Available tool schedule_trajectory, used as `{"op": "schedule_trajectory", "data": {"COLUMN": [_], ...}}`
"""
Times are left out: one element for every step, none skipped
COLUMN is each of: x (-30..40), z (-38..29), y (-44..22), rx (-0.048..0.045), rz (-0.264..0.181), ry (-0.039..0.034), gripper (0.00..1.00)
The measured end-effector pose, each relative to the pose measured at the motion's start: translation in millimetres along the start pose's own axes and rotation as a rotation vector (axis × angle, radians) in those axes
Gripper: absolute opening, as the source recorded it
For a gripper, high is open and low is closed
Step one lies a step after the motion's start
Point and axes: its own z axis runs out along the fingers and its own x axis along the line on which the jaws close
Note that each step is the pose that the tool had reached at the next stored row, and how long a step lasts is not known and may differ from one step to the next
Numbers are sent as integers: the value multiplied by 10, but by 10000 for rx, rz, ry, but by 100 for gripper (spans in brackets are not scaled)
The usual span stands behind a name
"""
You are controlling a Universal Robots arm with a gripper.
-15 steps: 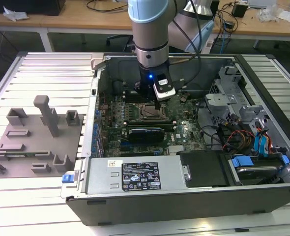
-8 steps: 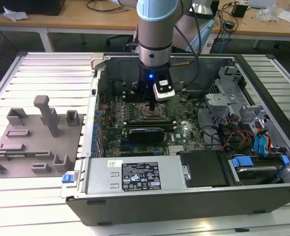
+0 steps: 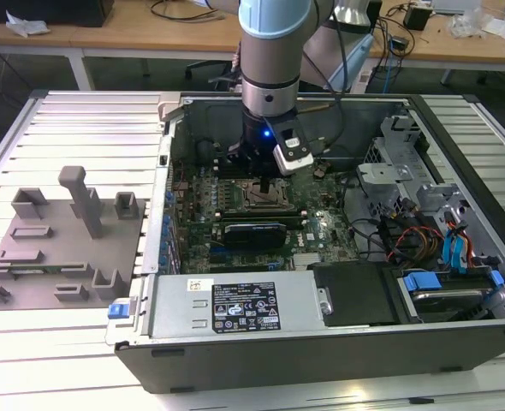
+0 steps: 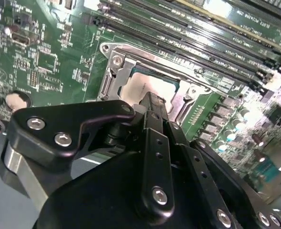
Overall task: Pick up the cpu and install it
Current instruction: 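Install the first cpu locking lever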
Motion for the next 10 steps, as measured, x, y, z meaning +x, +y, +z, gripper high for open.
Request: {"op": "schedule_trajectory", "data": {"x": [-1,-2,-4,-6,-9,-12,-12,-13,-13,-12], "z": [-11,-35,-65,-119,-178,-223,-237,-237,-239,-240], "y": [0,1,2,4,6,7,8,8,7,7], "rx": [-3,-2,-4,-5,-3,-4,-6,-7,-4,-4], "rz": [-27,-41,-48,-53,-56,-57,-56,-56,-57,-56], "ry": [1,1,1,1,1,2,0,0,0,1], "gripper": [11,11,11,11,11,11,11,11,11,11]}}
